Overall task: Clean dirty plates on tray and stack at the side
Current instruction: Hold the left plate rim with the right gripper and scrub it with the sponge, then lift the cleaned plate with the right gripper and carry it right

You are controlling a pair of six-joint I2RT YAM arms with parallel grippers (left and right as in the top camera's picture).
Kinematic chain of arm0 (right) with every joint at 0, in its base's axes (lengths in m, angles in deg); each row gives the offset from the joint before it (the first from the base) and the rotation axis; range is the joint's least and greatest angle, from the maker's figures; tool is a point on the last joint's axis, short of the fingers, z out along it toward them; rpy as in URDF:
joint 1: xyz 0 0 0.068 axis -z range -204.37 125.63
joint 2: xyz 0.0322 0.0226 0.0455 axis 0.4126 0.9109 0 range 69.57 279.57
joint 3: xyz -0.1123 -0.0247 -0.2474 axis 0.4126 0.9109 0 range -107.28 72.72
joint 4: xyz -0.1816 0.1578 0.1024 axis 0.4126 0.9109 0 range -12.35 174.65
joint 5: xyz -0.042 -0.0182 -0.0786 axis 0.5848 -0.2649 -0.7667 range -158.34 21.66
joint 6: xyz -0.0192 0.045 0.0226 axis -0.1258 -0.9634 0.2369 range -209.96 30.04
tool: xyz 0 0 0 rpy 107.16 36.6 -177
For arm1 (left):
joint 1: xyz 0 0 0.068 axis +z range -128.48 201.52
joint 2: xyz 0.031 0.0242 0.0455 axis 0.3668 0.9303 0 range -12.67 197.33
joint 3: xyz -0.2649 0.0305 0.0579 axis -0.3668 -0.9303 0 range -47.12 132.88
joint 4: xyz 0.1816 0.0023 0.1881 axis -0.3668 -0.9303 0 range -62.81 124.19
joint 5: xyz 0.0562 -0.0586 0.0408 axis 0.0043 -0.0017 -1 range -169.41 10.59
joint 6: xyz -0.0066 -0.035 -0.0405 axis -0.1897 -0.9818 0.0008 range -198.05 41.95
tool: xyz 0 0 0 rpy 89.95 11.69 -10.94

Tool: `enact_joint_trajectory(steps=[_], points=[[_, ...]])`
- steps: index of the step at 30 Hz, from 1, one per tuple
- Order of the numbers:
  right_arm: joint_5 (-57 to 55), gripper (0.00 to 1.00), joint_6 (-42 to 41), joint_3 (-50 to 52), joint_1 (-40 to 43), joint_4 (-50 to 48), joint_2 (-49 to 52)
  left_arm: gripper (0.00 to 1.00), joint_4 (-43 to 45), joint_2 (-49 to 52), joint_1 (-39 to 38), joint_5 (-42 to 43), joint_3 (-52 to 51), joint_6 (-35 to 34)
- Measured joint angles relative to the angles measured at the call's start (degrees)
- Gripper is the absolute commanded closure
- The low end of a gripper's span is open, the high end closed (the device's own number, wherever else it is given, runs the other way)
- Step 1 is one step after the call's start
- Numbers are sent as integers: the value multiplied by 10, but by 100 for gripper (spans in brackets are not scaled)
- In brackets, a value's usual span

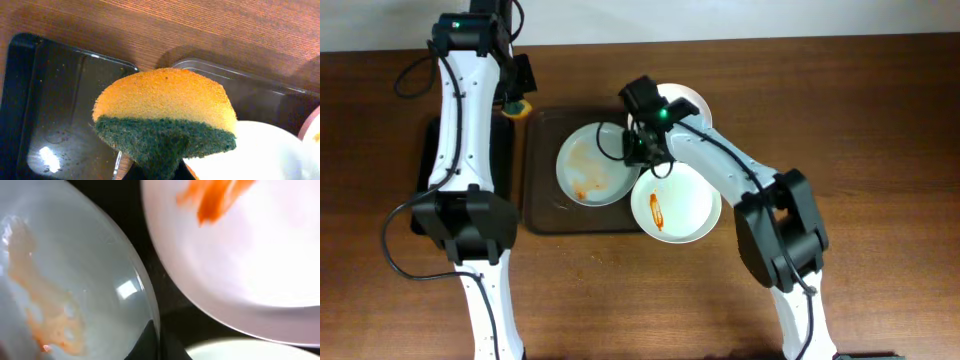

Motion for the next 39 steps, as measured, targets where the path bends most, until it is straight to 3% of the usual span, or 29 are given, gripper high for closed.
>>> enact_joint_trajectory(steps=[3, 6, 8, 13, 20, 22, 26, 33, 39], points=[[-179, 96, 39, -73, -54, 91, -26, 99, -47, 0, 16, 4, 0, 2], [-342, 96, 47, -97, -110, 121, -26, 99, -84, -2, 93, 3, -61, 2], [-465, 96, 51, -106, -141, 122, -26, 99, -61, 0, 144, 3, -170, 2], [-735, 96, 45, -107, -209, 74, -26, 99, 24, 0, 153, 14, -307, 2], [-811, 96, 38, -107, -232, 52, -26, 99, 72, 0, 153, 17, -345, 2], [-775, 96, 38, -107, -231, 58, -26, 99, 98, 0, 153, 17, -354, 2], [-593, 96, 37, -108, -195, 84, -28, 99, 176, -23, 153, 16, -421, 2], [-89, 96, 61, -109, 53, 151, -176, 99, 214, -31, 153, -1, -434, 2], [162, 96, 120, -110, 236, 227, -182, 99, 178, -32, 152, 3, -395, 12]])
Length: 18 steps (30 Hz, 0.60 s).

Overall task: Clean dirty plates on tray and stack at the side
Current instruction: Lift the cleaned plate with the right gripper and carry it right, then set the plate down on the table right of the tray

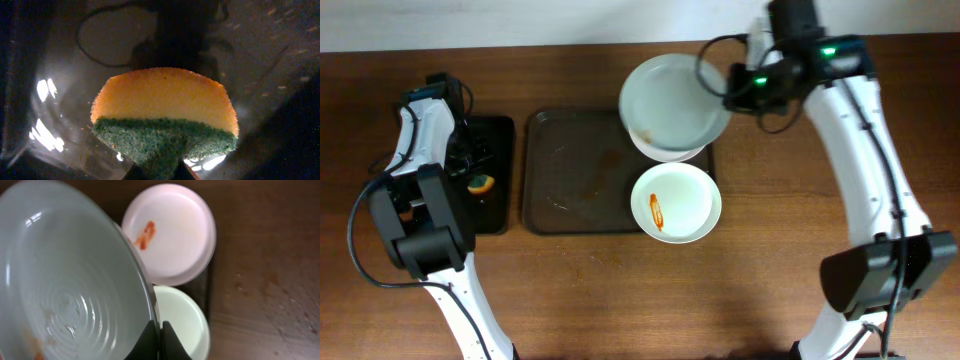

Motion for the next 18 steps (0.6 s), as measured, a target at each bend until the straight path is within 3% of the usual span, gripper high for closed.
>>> enact_joint_trajectory(steps=[2, 6, 10, 11, 12, 13, 14, 15, 17, 18], points=[[22, 96, 33, 1, 108, 33, 0, 99, -8, -28, -2, 0, 7, 7], [-41, 96, 42, 89, 209, 13, -1, 99, -13, -53, -14, 0, 15, 11], [-80, 96, 24, 280, 269, -113, 2, 99, -13, -53, -17, 0, 15, 18], [-110, 96, 10, 343, 273, -199, -2, 99, -13, -53, -17, 0, 15, 25], [-120, 96, 7, 361, 273, -206, -1, 99, -13, -54, -17, 0, 15, 31], [-128, 87, 5, 396, 273, -265, -2, 99, -13, -55, -17, 1, 15, 33], [-132, 67, 3, 424, 273, -321, -2, 99, -14, -61, -17, 1, 15, 37], [-140, 53, -2, 444, 273, -347, -2, 99, -15, -70, -17, 0, 15, 39], [-139, 51, -4, 448, 273, -340, -2, 99, -20, -83, -18, 12, 15, 55], [-120, 50, -3, 430, 273, -281, -4, 99, -21, -84, -20, 27, 15, 72]])
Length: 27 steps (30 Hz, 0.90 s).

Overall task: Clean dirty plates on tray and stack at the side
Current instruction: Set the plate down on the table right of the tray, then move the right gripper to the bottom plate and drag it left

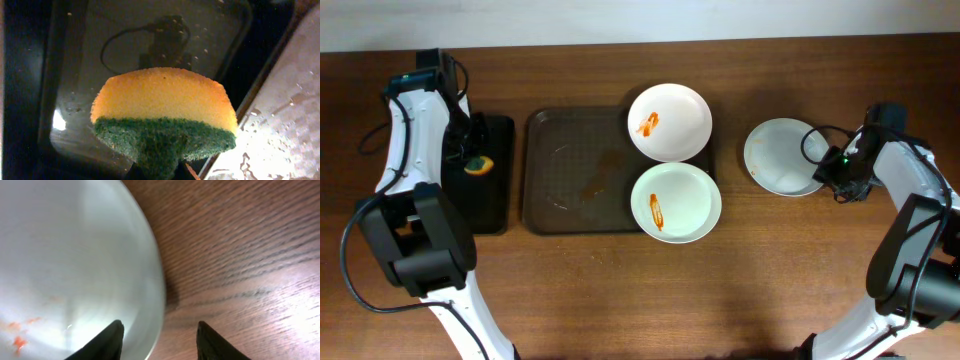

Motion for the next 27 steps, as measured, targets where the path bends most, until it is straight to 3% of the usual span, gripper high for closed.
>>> enact_joint_trajectory(steps=[4, 5, 9, 12, 17, 21, 22, 27], points=[[54, 50, 3, -139, -29, 163, -69, 99, -1, 0, -24, 32, 6, 43], [57, 50, 2, -150, -79, 205, -97, 99, -2, 0, -33, 35, 12, 48], [69, 51, -12, -131, -258, 212, -77, 99, 2, 0, -85, 47, 21, 56], [69, 56, -54, -79, -327, 203, -31, 99, 16, -1, -94, 47, 21, 56], [32, 62, -118, -53, -362, 202, -12, 99, 23, 0, -94, 47, 21, 56], [-5, 82, -142, 7, -362, 144, -5, 99, 24, 0, -94, 47, 21, 56], [-5, 94, -143, 12, -362, 138, -5, 99, 24, 0, -94, 47, 21, 56], [26, 96, -139, 10, -363, 135, -5, 99, 24, 0, -94, 47, 21, 56]])
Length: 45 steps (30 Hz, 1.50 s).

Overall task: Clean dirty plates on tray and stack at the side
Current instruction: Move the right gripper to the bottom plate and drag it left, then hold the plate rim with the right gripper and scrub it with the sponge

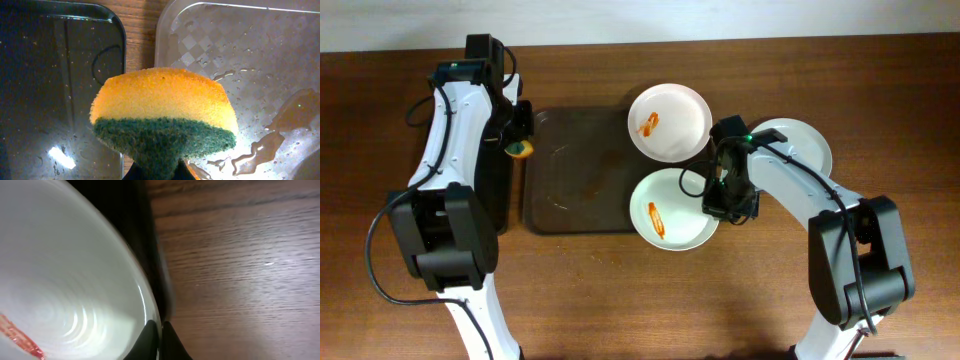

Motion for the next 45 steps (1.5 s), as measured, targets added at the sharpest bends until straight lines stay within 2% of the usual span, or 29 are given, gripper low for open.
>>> enact_joint_trajectory(steps=[3, 5, 9, 13, 14, 15, 17, 18, 20, 22, 23, 25, 29, 33, 35, 36, 38, 39, 40, 43, 45], points=[[26, 96, 2, -64, -50, 1, 0, 99, 0, 0, 0, 7, 0, 0], [31, 96, -41, -90, -99, -63, 0, 99, 0, 0, 0, 31, 0, 0], [4, 96, -128, -94, -125, -193, 28, 99, 0, 0, 0, 68, 0, 0], [-17, 96, -182, -93, -136, -252, 93, 99, 0, 0, -28, 94, 0, 0], [-17, 82, -190, -94, -139, -271, 106, 99, 0, 0, -40, 90, 0, -5], [-17, 64, -198, -94, -144, -280, 113, 99, 0, 0, -55, 81, 0, -19], [-13, 50, -194, -94, -151, -281, 116, 99, 0, 0, -66, 67, 0, -45], [1, 50, -166, -101, -153, -285, 116, 99, 0, 0, -65, 59, 0, -62], [14, 53, -99, -116, -146, -269, 116, 99, 0, 0, -63, 53, 0, -72], [16, 62, 23, -140, -122, -267, 116, 99, 0, 0, -63, 50, 0, -78], [16, 71, 45, -140, -118, -265, 118, 99, 0, 0, -63, 49, 0, -78], [16, 96, 79, -141, -115, -265, 135, 99, 3, 0, -63, 45, 0, -78], [20, 96, 42, -141, -119, -256, 146, 99, 4, 0, -63, 42, 0, -78], [20, 96, -122, -147, -174, -227, 146, 99, 3, 0, -63, 40, 0, -78], [18, 63, -154, -147, -195, -238, 146, 99, 3, 0, -63, 40, 0, -78], [16, 57, -143, -147, -194, -249, 146, 99, 2, 0, -63, 40, 0, -78], [16, 57, -84, -151, -179, -256, 146, 99, 2, 0, -63, 40, 0, -78], [17, 68, -27, -152, -168, -272, 147, 99, 2, 0, -63, 39, 0, -78], [18, 73, 27, -153, -158, -281, 147, 99, 2, 0, -63, 39, 0, -78], [20, 75, 103, -153, -155, -289, 147, 99, 2, 0, -63, 37, 0, -78], [20, 76, 117, -153, -165, -291, 147, 99, 2, 0, -63, 37, 0, -78]])
